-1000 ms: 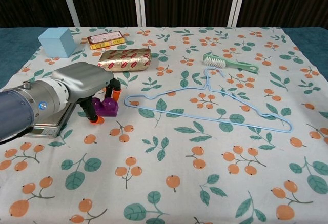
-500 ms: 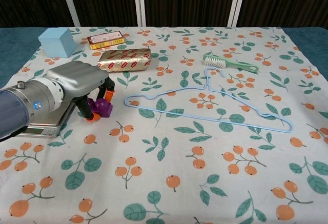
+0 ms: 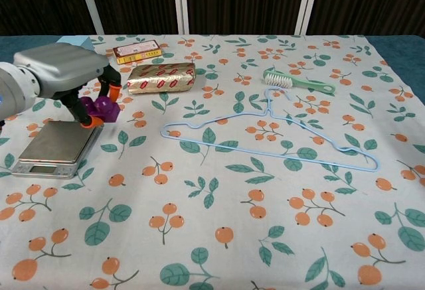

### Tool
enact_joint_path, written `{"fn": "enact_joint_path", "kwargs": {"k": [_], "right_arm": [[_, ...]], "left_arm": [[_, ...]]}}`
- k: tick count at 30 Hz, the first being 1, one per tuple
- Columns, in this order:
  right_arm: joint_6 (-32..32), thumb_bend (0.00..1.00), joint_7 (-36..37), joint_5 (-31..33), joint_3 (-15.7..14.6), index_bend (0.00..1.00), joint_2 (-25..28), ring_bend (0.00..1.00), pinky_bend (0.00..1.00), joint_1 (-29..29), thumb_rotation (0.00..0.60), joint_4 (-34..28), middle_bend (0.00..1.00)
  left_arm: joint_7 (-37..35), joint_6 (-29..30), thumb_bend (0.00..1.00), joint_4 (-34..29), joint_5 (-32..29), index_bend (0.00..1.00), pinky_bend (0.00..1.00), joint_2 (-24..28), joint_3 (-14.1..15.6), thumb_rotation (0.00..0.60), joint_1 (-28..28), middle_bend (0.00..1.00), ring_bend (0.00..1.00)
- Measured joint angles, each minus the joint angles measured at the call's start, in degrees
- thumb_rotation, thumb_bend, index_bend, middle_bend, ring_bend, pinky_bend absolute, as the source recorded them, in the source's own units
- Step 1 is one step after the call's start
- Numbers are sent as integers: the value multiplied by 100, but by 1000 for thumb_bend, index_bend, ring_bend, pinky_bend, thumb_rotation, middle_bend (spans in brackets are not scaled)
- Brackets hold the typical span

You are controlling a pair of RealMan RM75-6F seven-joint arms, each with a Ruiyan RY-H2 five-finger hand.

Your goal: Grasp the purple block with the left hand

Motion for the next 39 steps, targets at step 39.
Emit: {"fn": "enact_joint_path", "kwargs": {"k": [39], "right_arm": [[-32, 480, -16, 104, 40, 74, -14, 4, 15, 2, 600, 4, 35]], "left_arm": [[-388, -408, 178, -81, 191, 230, 195, 724, 387, 600, 406, 169, 63]]}}
